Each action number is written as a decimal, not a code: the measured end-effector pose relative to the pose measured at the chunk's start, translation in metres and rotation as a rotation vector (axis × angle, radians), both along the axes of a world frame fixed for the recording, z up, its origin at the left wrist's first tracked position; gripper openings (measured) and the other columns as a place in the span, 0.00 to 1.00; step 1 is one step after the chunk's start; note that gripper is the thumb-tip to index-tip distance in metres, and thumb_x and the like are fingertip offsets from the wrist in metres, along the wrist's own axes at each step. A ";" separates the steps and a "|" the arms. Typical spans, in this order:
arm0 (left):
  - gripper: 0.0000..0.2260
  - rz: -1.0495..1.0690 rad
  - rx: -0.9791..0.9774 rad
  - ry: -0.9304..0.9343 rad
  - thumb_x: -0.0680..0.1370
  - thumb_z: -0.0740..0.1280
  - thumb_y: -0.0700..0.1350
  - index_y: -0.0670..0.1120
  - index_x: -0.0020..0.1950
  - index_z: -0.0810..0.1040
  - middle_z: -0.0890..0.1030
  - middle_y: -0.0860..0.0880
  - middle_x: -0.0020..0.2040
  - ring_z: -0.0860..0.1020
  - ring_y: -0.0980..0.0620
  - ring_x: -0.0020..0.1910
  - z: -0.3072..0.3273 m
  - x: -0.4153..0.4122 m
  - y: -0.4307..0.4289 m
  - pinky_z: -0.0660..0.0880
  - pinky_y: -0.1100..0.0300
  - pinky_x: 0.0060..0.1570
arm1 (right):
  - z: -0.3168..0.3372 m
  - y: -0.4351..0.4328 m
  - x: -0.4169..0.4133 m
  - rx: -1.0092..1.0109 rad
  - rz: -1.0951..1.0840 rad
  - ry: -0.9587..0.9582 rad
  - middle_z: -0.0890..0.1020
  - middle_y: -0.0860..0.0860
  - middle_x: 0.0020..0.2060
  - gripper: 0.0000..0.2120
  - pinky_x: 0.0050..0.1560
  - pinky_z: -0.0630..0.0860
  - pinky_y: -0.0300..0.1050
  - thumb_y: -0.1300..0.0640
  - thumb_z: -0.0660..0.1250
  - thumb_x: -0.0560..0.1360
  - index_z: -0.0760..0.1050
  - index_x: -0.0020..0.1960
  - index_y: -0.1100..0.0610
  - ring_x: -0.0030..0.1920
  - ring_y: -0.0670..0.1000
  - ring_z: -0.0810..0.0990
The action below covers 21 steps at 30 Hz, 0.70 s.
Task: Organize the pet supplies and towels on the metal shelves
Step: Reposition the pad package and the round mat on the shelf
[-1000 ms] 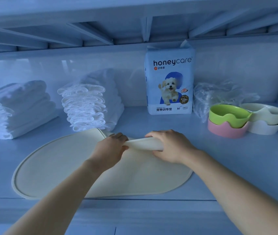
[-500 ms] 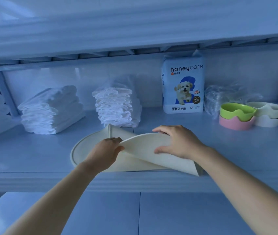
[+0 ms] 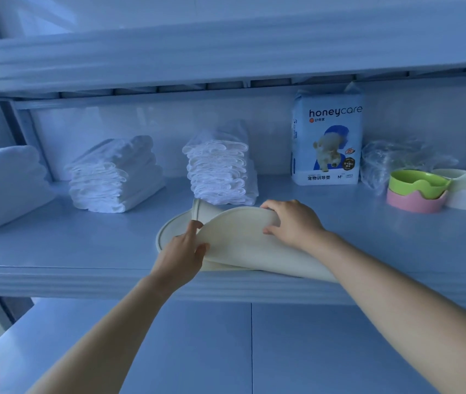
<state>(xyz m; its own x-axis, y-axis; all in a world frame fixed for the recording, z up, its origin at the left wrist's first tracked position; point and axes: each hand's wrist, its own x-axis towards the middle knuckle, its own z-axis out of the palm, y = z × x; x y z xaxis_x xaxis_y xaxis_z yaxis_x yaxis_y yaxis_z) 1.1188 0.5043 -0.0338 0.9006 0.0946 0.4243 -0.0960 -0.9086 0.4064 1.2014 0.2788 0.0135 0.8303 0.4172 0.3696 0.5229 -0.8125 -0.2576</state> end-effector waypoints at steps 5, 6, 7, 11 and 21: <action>0.13 0.074 -0.047 0.039 0.79 0.60 0.45 0.46 0.61 0.63 0.80 0.43 0.46 0.74 0.43 0.41 -0.002 0.013 0.008 0.72 0.52 0.39 | -0.008 0.015 0.025 -0.004 0.049 -0.012 0.78 0.45 0.58 0.20 0.50 0.72 0.44 0.51 0.72 0.71 0.72 0.61 0.48 0.58 0.50 0.75; 0.12 0.082 -0.054 0.049 0.79 0.60 0.44 0.46 0.61 0.63 0.79 0.43 0.46 0.73 0.43 0.41 -0.001 0.017 0.009 0.72 0.52 0.39 | -0.010 0.016 0.030 0.001 0.065 -0.008 0.77 0.45 0.59 0.22 0.51 0.72 0.44 0.51 0.72 0.70 0.72 0.62 0.49 0.59 0.50 0.74; 0.12 0.091 -0.058 0.056 0.78 0.61 0.44 0.45 0.60 0.63 0.79 0.43 0.46 0.73 0.43 0.43 0.001 0.020 0.010 0.71 0.53 0.39 | -0.010 0.017 0.034 0.006 0.084 -0.003 0.75 0.45 0.60 0.23 0.52 0.73 0.44 0.52 0.73 0.70 0.71 0.63 0.49 0.59 0.49 0.73; 0.15 0.168 -0.082 0.124 0.78 0.61 0.44 0.45 0.62 0.62 0.74 0.47 0.42 0.71 0.45 0.43 0.008 0.038 0.005 0.65 0.55 0.38 | -0.013 0.015 0.040 0.045 0.213 0.006 0.78 0.45 0.53 0.11 0.52 0.73 0.44 0.53 0.72 0.71 0.78 0.53 0.50 0.52 0.48 0.76; 0.20 -0.023 0.202 -0.150 0.74 0.66 0.38 0.54 0.63 0.73 0.73 0.50 0.60 0.72 0.51 0.58 -0.001 0.046 0.007 0.65 0.63 0.47 | -0.011 0.005 0.017 -0.162 0.292 0.250 0.81 0.42 0.54 0.21 0.59 0.73 0.43 0.35 0.64 0.71 0.79 0.55 0.48 0.56 0.44 0.77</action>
